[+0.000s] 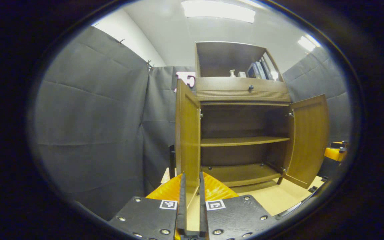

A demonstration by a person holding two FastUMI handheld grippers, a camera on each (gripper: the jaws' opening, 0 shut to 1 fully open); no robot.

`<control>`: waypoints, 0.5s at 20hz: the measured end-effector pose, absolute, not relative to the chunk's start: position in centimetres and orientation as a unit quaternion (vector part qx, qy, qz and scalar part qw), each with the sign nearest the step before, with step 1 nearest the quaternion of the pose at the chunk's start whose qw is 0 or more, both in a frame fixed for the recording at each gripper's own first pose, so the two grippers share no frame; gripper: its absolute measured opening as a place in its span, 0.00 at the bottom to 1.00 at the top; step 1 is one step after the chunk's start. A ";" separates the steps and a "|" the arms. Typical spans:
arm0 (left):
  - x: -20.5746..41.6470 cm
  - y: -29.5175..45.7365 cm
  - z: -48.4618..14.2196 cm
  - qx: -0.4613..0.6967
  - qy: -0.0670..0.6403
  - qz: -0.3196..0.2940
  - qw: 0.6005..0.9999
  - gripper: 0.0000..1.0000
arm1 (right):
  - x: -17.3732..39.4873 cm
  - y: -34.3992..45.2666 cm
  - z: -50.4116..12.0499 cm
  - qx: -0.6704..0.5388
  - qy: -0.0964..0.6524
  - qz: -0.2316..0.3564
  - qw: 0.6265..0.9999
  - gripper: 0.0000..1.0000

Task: Open the right door of the double-door shoe cabinet with the right hand, and open the left door with the left hand.

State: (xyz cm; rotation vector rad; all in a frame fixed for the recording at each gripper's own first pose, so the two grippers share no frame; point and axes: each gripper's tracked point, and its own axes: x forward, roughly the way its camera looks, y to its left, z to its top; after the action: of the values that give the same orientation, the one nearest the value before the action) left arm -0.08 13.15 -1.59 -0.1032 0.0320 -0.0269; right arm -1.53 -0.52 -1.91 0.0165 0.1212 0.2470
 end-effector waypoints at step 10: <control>-6.0 11.7 -0.1 -0.027 0.003 -0.017 0.999 0.15 | -4.0 -2.8 0.4 0.007 0.040 0.096 0.995 0.96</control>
State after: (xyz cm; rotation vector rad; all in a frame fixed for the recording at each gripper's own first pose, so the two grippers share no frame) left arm -5.96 11.73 -0.14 -0.0536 0.0055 -0.0343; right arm -4.02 -2.85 0.35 0.0142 0.0808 0.1929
